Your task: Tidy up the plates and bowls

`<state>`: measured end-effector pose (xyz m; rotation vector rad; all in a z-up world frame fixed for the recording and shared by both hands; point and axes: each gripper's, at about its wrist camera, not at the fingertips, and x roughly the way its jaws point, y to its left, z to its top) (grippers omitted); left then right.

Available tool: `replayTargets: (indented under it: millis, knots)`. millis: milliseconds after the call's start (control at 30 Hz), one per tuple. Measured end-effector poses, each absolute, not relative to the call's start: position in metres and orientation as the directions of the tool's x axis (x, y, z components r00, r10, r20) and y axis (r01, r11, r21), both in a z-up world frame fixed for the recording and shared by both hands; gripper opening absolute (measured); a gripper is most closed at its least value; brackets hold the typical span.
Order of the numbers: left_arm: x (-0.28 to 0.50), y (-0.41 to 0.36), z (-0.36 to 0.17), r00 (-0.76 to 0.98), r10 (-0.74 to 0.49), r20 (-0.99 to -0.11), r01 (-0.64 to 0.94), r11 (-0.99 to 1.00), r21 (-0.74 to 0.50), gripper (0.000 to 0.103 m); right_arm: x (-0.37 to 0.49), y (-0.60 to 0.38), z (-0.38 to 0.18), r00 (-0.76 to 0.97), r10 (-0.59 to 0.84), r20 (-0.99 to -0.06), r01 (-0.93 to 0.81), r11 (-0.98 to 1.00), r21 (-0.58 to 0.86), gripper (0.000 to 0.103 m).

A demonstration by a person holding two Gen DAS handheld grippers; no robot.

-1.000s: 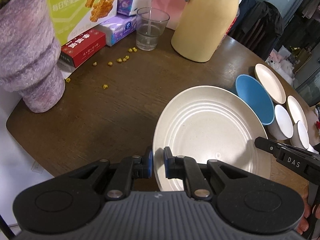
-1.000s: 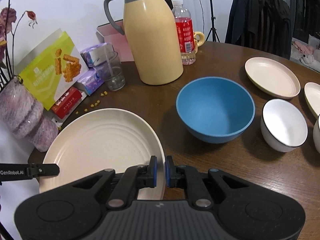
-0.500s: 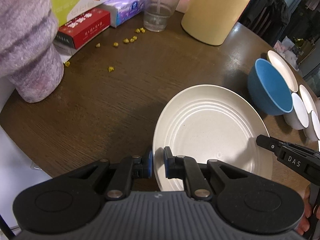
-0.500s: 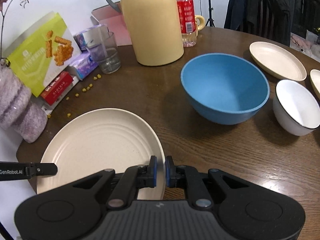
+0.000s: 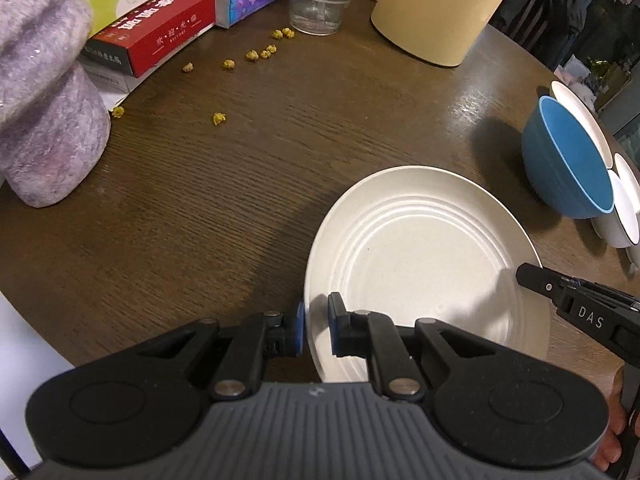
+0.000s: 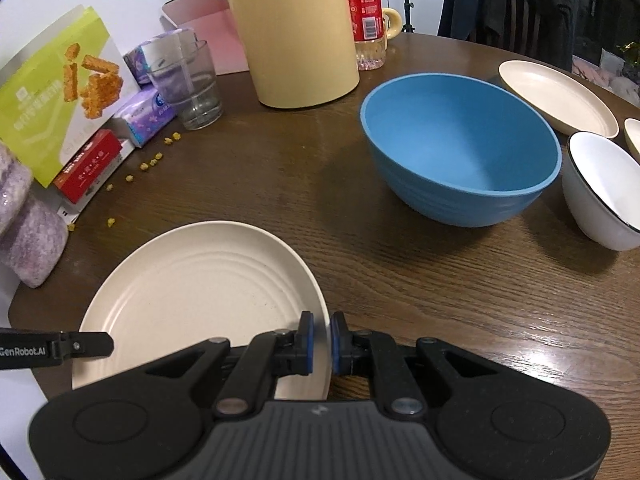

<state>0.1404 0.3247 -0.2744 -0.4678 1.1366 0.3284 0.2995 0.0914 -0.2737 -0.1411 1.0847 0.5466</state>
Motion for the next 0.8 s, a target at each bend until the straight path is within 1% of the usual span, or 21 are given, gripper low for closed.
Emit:
replayTargets:
  millis: [467,567,633,667,700,733,767,800]
  knots:
    - [0.143,0.327,-0.282,0.371,0.008,-0.928,-0.465,0.867,-0.178,0.013,0.299,0.096,-0.281,0.349,0.347,-0.87,-0.478,0.865,0.154,0.011]
    - [0.142,0.326,-0.281,0.365,0.008,-0.931,-0.464,0.869,-0.174,0.013,0.3,0.094,-0.28,0.337,0.356,-0.872,-0.469,0.866,0.173,0.014]
    - [0.14,0.325,-0.278,0.373,0.011,-0.928,-0.46,0.871,-0.174,0.016,0.301,0.093,-0.28,0.329,0.361,-0.872,-0.458,0.869,0.187,0.017]
    - [0.139,0.325,-0.276,0.378,0.013,-0.926,-0.458,0.871,-0.175,0.025,0.3,0.092,-0.279,0.326,0.366,-0.872,-0.454,0.869,0.195,0.018]
    - [0.139,0.325,-0.274,0.383,0.019,-0.924,-0.459,0.872,-0.172,0.04,0.3,0.091,-0.278,0.324,0.373,-0.869,-0.453,0.868,0.203,0.025]
    - [0.138,0.325,-0.272,0.386,0.034,-0.922,-0.461,0.873,-0.161,0.048,0.299,0.09,-0.277,0.327,0.376,-0.867,-0.453,0.867,0.205,0.032]
    - [0.137,0.325,-0.269,0.391,0.047,-0.919,-0.462,0.874,-0.151,0.054,0.298,0.09,-0.275,0.332,0.376,-0.865,-0.452,0.869,0.204,0.035]
    - [0.136,0.325,-0.266,0.394,0.058,-0.917,-0.462,0.875,-0.143,0.054,0.297,0.089,-0.273,0.337,0.378,-0.862,-0.45,0.869,0.206,0.04]
